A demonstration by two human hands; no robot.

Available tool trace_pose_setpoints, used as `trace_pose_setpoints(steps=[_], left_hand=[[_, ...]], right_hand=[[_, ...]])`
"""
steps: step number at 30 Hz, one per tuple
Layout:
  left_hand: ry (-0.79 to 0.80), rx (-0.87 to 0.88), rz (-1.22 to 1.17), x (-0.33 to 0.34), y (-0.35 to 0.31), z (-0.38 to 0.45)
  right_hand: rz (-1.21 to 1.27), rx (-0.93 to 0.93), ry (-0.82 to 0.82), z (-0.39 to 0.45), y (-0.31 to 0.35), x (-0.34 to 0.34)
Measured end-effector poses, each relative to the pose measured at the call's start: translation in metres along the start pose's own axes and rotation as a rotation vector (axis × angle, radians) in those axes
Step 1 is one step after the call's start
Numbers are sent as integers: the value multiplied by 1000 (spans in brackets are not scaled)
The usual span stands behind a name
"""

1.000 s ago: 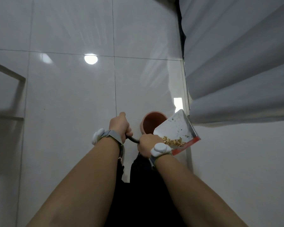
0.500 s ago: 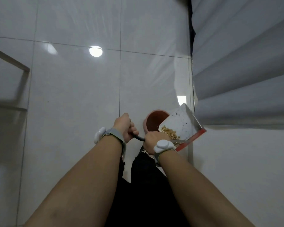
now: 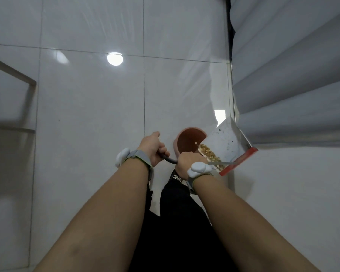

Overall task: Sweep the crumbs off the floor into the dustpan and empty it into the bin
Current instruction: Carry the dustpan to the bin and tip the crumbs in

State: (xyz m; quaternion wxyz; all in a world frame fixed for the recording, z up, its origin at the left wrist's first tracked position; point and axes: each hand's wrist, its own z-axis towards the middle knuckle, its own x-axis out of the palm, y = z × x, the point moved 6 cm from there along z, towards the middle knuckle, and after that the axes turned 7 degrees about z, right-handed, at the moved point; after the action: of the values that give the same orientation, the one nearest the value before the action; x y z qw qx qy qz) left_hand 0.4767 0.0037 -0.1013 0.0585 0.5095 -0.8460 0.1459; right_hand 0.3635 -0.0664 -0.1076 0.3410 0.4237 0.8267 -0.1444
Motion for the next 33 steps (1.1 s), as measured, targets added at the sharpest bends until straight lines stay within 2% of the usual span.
trace_pose_setpoints(steps=[3,7,12,19,24,33], left_hand=[[-40,43,-28,-5,5,0],[-19,65,-123,-10,-3,-2],[-96,49,23,-7,2,-3],[-211,110,2,-24,1,4],[-300,148,226,-29,0,9],[-271,-102,325,-36,13,12]], right_hand=[[-4,-37,-24,-2,4,1],[4,-66,-85,-1,7,-7],[25,-6,-24,-2,7,1],[0,-72,-41,1,17,-5],[-46,-77,-6,4,23,-4],[-132,-81,38,14,27,6]])
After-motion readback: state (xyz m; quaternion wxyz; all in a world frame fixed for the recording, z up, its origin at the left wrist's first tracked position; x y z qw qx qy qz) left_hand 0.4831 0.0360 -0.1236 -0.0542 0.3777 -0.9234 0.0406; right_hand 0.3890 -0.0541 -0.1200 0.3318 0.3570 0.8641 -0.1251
